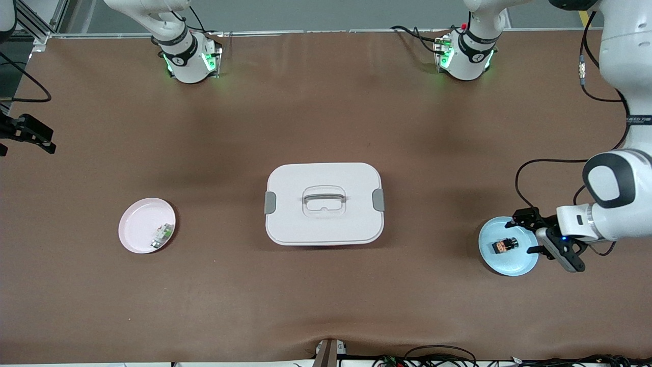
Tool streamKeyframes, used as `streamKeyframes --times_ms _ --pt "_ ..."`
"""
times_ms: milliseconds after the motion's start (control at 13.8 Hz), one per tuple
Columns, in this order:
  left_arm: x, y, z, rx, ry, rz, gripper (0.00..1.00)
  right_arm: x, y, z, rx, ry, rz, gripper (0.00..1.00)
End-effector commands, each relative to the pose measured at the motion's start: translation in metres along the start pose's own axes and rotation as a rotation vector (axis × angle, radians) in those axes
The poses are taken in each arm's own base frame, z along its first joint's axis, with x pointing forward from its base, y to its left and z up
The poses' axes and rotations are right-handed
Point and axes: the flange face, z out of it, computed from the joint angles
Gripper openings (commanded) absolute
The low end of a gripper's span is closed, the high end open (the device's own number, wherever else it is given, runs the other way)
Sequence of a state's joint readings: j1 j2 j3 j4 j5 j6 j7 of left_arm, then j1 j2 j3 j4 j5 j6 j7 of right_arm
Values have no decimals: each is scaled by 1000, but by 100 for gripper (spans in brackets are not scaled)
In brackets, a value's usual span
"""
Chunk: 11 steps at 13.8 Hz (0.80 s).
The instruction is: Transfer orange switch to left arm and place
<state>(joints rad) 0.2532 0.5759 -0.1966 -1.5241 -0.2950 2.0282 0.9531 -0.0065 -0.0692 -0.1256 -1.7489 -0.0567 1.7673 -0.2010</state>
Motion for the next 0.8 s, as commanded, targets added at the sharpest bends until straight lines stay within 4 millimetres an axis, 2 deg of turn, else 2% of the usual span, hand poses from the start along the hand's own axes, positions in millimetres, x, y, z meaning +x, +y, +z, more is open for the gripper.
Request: streamKeyframes --times_ms 0,72,217,289,362,506,651,723 --pt "8 33 -37 41 -76 -134 100 -37 -2 -6 53 -5 50 100" --pt "20 53 -50 87 -116 -179 100 -51 -8 -16 53 26 50 100" --pt "41 95 -70 165 -170 -272 100 -58 -10 -45 58 1 106 100" --pt "45 107 -77 185 -191 -310 100 -64 -9 -67 57 -25 126 100" --pt "44 115 -86 192 -196 -369 100 -65 -8 -78 54 -32 127 100" --pt "43 132 -105 208 -199 -530 100 -57 -8 -80 49 -23 123 100" --pt "42 152 -128 237 -186 -691 100 -38 -5 -71 46 -48 121 100" --pt "39 155 -138 247 -176 -743 100 -35 -4 -66 47 -56 127 100"
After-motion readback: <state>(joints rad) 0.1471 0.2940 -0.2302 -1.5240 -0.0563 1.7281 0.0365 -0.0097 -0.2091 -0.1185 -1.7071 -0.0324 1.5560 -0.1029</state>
